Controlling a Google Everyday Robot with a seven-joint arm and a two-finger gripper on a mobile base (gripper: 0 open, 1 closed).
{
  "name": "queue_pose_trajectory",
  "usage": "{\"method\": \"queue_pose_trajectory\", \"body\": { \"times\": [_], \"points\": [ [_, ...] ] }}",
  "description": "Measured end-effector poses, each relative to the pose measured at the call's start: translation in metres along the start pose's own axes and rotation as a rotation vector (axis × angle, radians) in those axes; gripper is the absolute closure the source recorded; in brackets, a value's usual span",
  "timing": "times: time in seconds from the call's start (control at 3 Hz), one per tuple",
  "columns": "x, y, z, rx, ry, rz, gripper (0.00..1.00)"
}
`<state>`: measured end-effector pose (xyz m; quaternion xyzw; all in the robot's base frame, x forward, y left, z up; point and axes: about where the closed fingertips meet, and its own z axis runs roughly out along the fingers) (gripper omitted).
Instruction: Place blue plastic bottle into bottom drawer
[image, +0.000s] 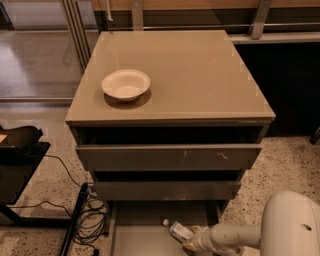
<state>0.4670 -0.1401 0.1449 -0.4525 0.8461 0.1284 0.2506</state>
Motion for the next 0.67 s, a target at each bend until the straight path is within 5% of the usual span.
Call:
{"method": "queue_pose_trajectory", "body": {
  "times": [0.33, 0.67],
  "points": [
    [0.0000, 0.0000, 0.0000, 0.000, 0.000, 0.000, 0.00],
    [0.0000, 0.0001, 0.0001, 0.000, 0.000, 0.000, 0.00]
  ]
}}
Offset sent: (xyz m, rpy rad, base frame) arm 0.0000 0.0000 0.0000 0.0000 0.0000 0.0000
